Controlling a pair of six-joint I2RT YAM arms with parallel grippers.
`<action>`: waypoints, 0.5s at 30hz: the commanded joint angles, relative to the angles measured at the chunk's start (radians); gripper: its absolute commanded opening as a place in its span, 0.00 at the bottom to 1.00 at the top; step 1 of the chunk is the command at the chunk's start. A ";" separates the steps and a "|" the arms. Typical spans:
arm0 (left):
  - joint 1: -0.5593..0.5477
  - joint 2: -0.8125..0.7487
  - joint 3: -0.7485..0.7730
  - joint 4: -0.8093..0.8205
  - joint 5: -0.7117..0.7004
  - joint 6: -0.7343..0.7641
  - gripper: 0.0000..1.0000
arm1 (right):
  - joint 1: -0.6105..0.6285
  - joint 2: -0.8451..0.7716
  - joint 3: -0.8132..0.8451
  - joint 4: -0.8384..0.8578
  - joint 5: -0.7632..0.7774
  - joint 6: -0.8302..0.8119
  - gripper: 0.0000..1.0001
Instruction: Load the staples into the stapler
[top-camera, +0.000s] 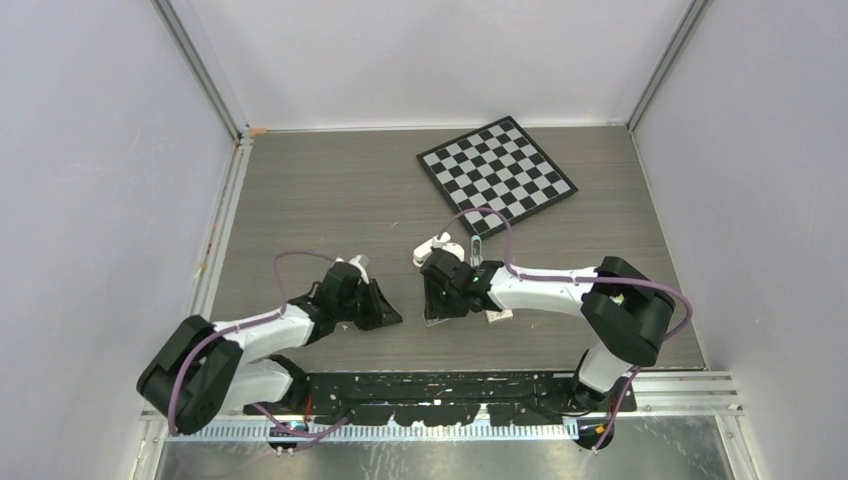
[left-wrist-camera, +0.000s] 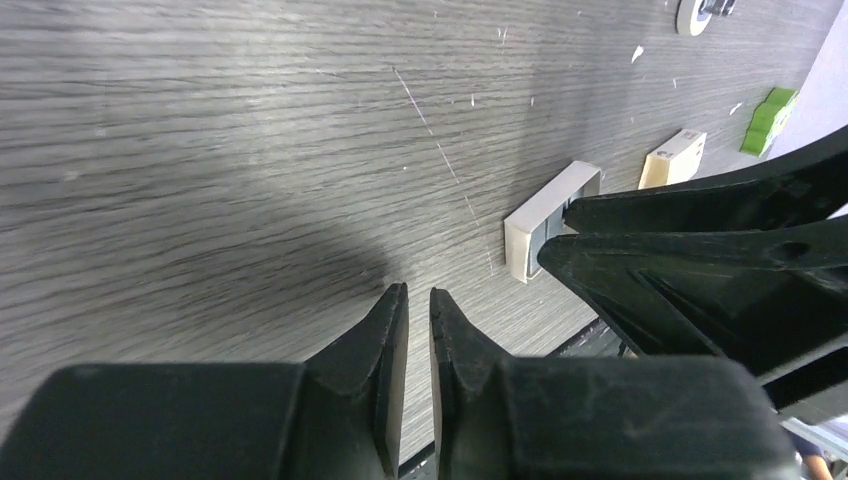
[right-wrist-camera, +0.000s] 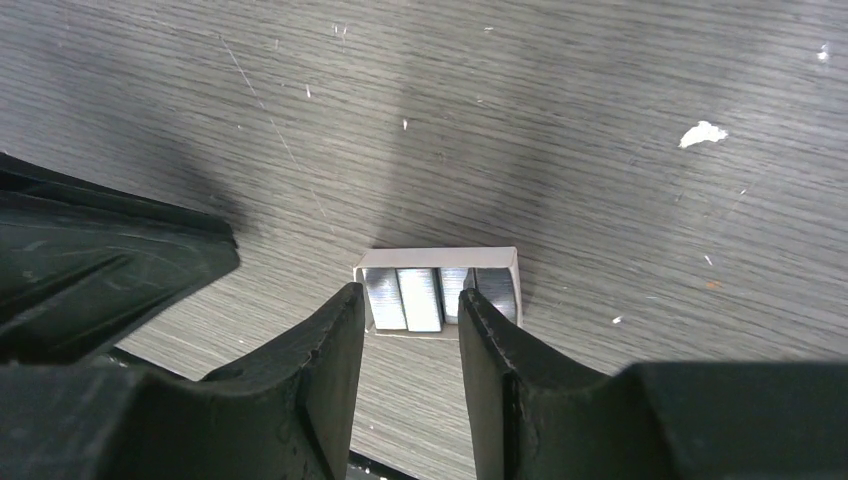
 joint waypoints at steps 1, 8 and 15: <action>-0.049 0.085 0.006 0.197 0.004 -0.070 0.14 | -0.010 -0.043 -0.015 0.042 0.005 0.021 0.45; -0.103 0.199 0.033 0.286 -0.012 -0.086 0.13 | -0.011 -0.042 -0.034 0.073 -0.008 0.028 0.45; -0.116 0.244 0.037 0.327 -0.011 -0.095 0.12 | -0.013 -0.054 -0.035 0.079 -0.019 0.032 0.45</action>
